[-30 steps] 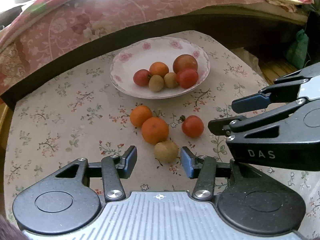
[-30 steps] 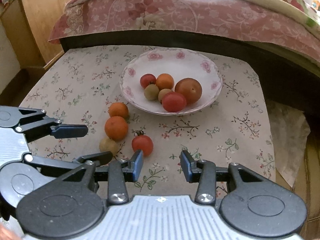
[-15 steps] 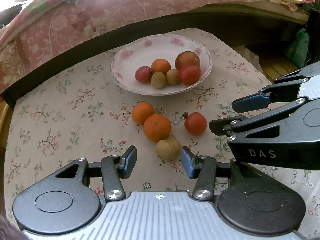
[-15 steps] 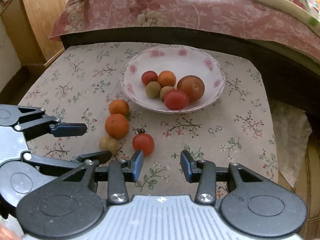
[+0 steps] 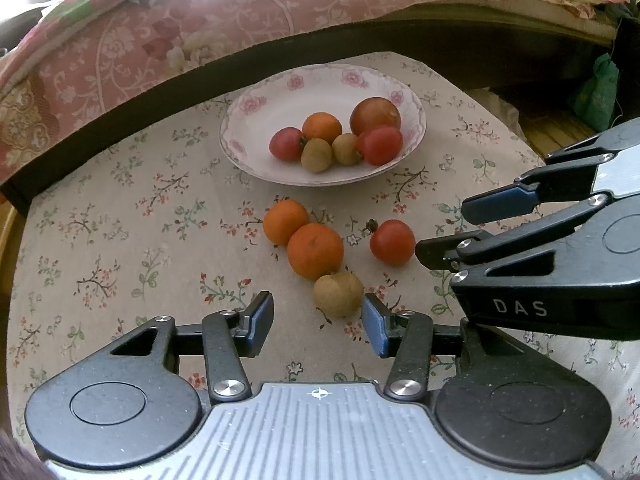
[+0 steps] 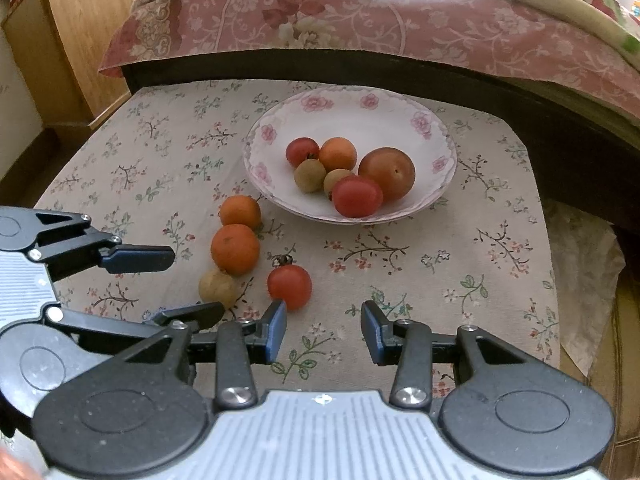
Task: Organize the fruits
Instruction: 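Approach the last cherry tomato with the right tool while the left tool nears the tan fruit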
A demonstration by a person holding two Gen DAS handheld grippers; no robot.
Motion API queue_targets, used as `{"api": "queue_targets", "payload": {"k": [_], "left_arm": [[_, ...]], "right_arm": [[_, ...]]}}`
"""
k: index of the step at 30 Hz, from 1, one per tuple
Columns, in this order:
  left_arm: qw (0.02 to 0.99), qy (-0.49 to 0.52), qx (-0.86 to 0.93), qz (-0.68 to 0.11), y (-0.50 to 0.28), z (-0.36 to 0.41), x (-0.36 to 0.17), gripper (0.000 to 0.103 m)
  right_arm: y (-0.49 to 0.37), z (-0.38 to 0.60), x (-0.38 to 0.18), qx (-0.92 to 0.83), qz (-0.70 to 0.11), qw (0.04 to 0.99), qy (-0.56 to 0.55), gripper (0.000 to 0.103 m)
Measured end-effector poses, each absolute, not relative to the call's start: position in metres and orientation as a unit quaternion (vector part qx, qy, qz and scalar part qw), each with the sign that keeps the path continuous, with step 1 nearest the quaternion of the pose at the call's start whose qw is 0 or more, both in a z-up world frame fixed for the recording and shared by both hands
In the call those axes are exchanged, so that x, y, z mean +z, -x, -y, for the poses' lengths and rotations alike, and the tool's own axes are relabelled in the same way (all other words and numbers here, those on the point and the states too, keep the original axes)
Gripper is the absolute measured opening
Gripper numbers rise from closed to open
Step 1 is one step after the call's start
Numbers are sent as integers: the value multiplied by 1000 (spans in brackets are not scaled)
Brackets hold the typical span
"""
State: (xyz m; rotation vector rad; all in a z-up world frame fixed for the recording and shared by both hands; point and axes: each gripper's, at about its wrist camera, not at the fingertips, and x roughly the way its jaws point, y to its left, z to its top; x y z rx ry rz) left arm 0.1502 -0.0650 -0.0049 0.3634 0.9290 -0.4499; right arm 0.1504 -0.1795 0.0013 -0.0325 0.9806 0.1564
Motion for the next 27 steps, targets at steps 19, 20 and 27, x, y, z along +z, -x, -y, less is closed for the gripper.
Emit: {"api": "queue_targets", "payload": {"k": [19, 20, 27], "left_arm": [[852, -165, -210, -451, -150, 52, -9, 58], [851, -162, -212, -452, -149, 50, -9, 58], [846, -165, -219, -457, -149, 50, -12, 58]], "right_arm": [[-147, 191, 3, 116, -468, 876, 16, 41], [-147, 190, 2, 125, -466, 876, 16, 41], [-159, 180, -7, 144, -459, 876, 26, 41]]}}
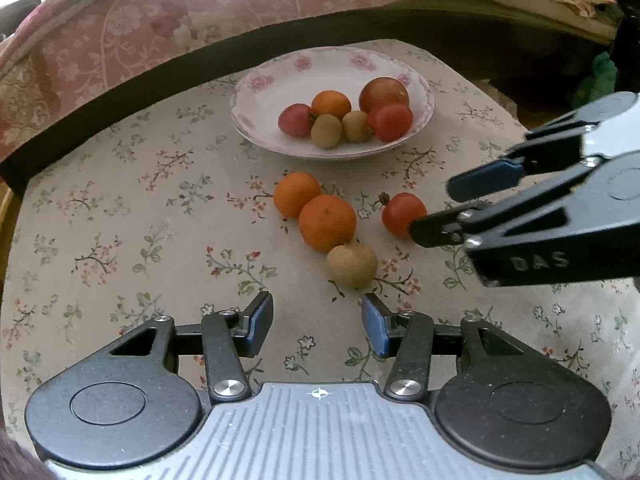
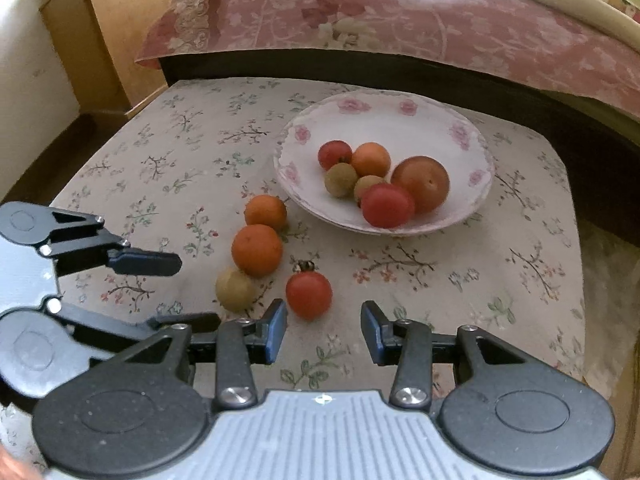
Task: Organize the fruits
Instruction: 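Approach the last cherry tomato with the right tool while the left tool nears the tan fruit, then grasp the red cherry tomato with the right tool while the left tool grasps the tan fruit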
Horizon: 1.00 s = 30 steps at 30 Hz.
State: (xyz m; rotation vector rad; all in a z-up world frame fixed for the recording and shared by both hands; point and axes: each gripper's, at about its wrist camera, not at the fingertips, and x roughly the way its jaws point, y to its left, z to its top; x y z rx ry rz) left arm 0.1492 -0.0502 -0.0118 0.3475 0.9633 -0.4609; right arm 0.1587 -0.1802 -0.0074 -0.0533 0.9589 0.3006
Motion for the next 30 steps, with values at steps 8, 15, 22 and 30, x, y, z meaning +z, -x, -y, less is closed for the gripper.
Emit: {"api": "queue_targets", "payload": {"k": [8, 15, 22, 30], "left_arm": [[845, -159, -225, -459, -152, 50, -12, 58], [845, -148, -235, -458, -155, 58, -15, 57], [849, -134, -240, -451, -160, 66, -18, 44], [849, -142, -237, -451, -157, 68, -17, 37]], "right_arm": [[-172, 168, -16, 156, -456, 875, 39, 41], [-174, 176, -19, 151, -470, 870, 19, 29], [-170, 189, -14, 137, -471, 871, 8, 29], [-166, 195, -12, 125, -478, 869, 10, 29]]}}
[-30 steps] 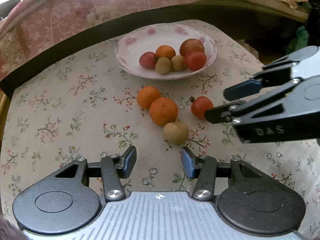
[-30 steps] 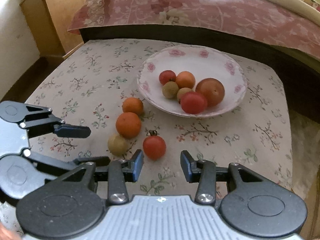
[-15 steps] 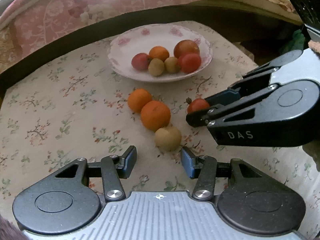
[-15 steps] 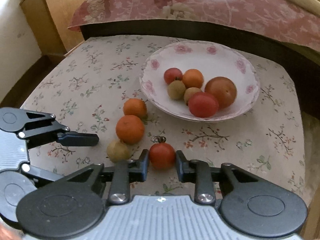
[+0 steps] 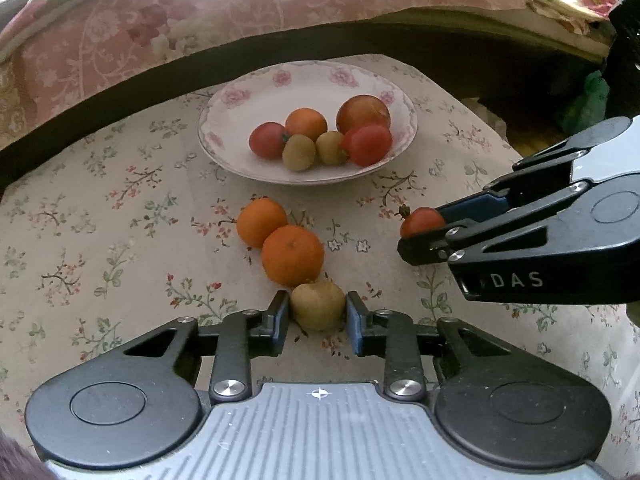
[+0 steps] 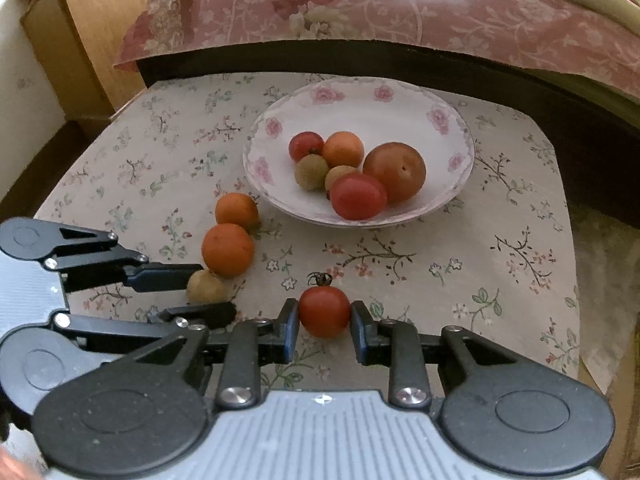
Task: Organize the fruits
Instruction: 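Grasp the red cherry tomato with the right tool while the left tool grasps the tan fruit, then carry the cherry tomato and tan fruit over the white plate with both tools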
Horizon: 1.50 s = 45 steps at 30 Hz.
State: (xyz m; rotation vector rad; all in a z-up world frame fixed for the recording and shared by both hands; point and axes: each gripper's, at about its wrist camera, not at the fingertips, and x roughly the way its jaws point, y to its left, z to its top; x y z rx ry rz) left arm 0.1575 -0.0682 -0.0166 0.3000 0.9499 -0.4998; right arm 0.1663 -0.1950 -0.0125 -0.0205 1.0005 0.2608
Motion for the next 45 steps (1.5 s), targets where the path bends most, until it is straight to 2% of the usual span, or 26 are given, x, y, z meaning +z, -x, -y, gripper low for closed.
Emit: {"api": "queue_targets", "payload": {"k": [20, 27, 29, 33, 38, 41, 45], "left_arm": [[839, -176, -245, -453, -133, 46, -14, 41], [841, -175, -243, -451, -133, 46, -14, 55], [841, -174, -244, -450, -132, 47, -15, 56], [842, -172, -243, -449, -133, 47, -15, 55], [842, -166, -241, -453, -134, 45, -15, 38], [843, -166, -235, -454, -134, 46, -15, 37], [844, -167, -231, -454, -136, 46, -13, 37]], "right_arm": [[-138, 183, -18, 160, -490, 856, 49, 29], [-140, 186, -17, 160, -490, 856, 45, 36], [-140, 186, -17, 161, -491, 855, 42, 37], [-139, 185, -17, 161, -490, 856, 43, 37], [-140, 184, -17, 159, -490, 856, 37, 35], [-140, 184, -16, 159, -490, 856, 37, 29], [-140, 184, -14, 154, -487, 859, 34, 29]]}}
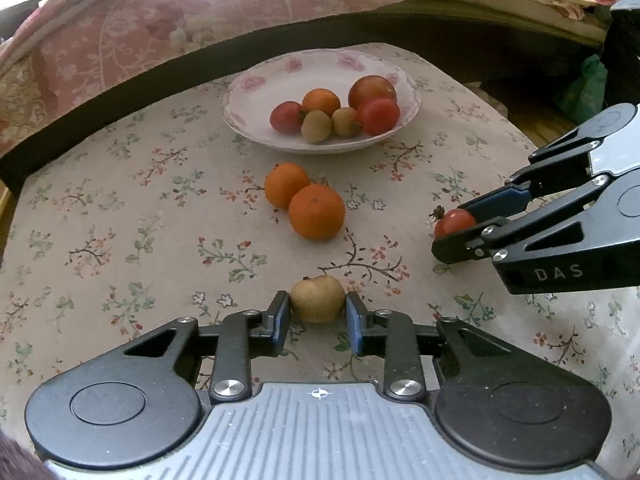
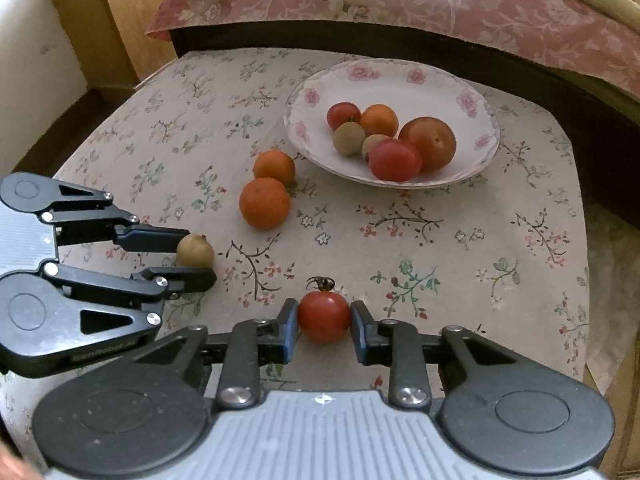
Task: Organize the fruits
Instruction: 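Carry the cherry tomato and tan fruit over the white plate with both tools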
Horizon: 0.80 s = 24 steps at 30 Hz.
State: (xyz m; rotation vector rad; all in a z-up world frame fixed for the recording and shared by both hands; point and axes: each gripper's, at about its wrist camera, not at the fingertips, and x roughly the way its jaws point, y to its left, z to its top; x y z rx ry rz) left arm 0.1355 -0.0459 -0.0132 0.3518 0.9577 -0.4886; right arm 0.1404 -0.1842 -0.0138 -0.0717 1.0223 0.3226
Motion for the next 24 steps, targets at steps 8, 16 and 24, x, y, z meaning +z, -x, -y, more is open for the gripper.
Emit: {"api": "queue_targets", "payload": {"k": [8, 16, 24], "left_arm": [[853, -159, -233, -438, -144, 53, -2, 37], [864, -157, -232, -418, -156, 66, 10, 37], [873, -150, -231, -402, -177, 81, 17, 37]], "right_arm": [[-145, 187, 1, 148, -467, 872, 17, 29], [-157, 193, 17, 136, -444, 886, -5, 29], [-175, 200, 28, 120, -423, 898, -28, 29]]}}
